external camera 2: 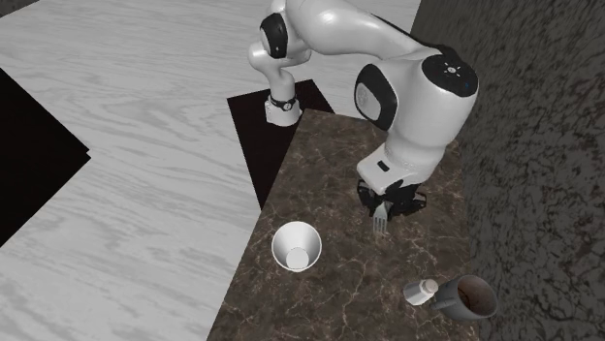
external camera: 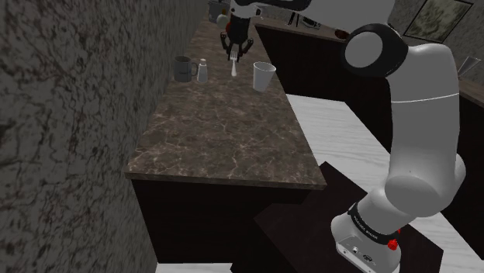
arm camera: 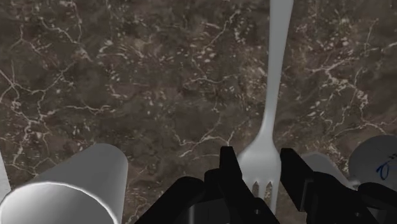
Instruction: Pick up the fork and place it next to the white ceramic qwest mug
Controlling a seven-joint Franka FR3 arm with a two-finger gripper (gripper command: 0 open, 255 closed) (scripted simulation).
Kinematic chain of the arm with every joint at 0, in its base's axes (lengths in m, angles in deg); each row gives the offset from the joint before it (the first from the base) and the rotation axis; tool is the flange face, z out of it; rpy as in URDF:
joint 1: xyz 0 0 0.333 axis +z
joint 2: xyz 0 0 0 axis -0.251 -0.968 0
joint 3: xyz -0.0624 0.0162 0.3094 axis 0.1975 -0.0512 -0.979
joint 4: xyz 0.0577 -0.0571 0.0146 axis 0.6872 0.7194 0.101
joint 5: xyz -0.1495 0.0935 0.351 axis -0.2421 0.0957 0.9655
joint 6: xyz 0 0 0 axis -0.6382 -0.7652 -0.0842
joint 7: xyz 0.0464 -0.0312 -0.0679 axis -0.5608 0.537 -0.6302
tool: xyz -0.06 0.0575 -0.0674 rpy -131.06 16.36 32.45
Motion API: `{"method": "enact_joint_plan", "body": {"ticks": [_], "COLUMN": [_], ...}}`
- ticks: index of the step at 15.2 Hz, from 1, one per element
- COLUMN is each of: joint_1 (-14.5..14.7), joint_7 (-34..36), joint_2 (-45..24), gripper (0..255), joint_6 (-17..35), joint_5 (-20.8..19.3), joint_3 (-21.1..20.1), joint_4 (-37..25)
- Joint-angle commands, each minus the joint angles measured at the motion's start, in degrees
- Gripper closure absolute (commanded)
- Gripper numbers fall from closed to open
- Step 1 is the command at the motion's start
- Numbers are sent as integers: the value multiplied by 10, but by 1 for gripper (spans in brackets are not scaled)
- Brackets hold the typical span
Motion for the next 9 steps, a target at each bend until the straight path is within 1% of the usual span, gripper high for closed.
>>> {"method": "enact_joint_plan", "body": {"ticks": [1, 5, 9], "joint_1": [12, 5, 0], "joint_7": [-4, 0, 3], "joint_2": [-62, -43, -33], "gripper": [255, 255, 255], "joint_6": [-39, 6, 44], "joint_5": [-6, -5, -4], "joint_3": [5, 4, 3], "joint_4": [-101, -36, 12]}}
